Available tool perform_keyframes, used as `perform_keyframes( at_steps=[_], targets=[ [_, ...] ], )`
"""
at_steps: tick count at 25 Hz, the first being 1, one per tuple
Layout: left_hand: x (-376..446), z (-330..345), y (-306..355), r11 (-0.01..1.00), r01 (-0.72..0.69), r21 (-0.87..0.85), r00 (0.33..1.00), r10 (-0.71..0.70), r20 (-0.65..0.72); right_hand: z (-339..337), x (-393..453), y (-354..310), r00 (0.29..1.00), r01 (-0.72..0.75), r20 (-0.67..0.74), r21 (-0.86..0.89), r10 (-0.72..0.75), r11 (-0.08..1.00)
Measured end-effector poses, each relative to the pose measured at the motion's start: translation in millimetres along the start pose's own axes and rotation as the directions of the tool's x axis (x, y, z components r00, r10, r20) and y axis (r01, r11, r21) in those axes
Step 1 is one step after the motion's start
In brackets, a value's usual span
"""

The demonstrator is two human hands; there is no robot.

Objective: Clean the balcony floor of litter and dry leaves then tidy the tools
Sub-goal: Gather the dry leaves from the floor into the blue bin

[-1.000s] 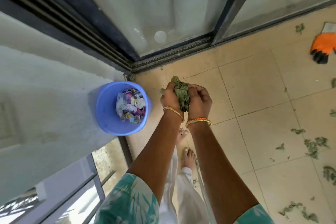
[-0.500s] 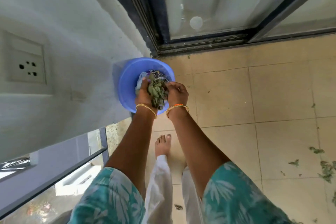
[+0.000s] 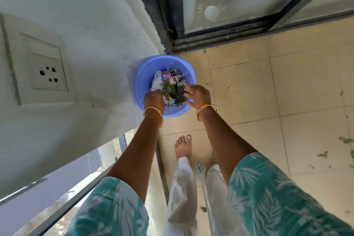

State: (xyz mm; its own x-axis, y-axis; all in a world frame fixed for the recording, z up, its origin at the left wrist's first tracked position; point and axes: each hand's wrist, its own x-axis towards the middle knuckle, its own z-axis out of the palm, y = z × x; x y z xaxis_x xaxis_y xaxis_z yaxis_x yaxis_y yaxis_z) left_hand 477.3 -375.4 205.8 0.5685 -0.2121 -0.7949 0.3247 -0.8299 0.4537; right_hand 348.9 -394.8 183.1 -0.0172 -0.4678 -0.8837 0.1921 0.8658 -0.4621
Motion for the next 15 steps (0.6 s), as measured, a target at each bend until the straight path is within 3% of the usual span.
perform_keyframes(
  at_steps=[2,3,7,11,15],
  targets=[
    [-20.4,1.0,3.9,0.981,-0.12,0.153,0.992,0.115,0.047,-7.3,-14.8,-5.5,0.99,0.107,-0.085,-0.09,-0.115,0.99],
    [-33.5,3.5,4.7,0.947,-0.203,0.249,0.977,0.177,0.123,-12.4,-25.5,-8.9,0.978,0.146,-0.129,-0.125,-0.162,0.981],
    [-79.9,13.6,13.8,0.793,-0.403,0.458,0.915,0.348,0.203,-41.2,-69.7,-15.2,0.915,0.232,-0.281,-0.227,-0.291,0.946],
    [-136.3,35.2,12.1,0.638,-0.649,0.414,0.751,0.448,0.485,-104.7,-116.2,-11.5,0.797,0.269,-0.485,-0.249,-0.36,0.93],
    [-189.9,79.7,-1.0,0.351,-0.833,0.428,0.55,0.433,0.714,-172.9,-143.1,-5.0,0.662,0.27,-0.684,-0.164,-0.306,0.949]
  ],
)
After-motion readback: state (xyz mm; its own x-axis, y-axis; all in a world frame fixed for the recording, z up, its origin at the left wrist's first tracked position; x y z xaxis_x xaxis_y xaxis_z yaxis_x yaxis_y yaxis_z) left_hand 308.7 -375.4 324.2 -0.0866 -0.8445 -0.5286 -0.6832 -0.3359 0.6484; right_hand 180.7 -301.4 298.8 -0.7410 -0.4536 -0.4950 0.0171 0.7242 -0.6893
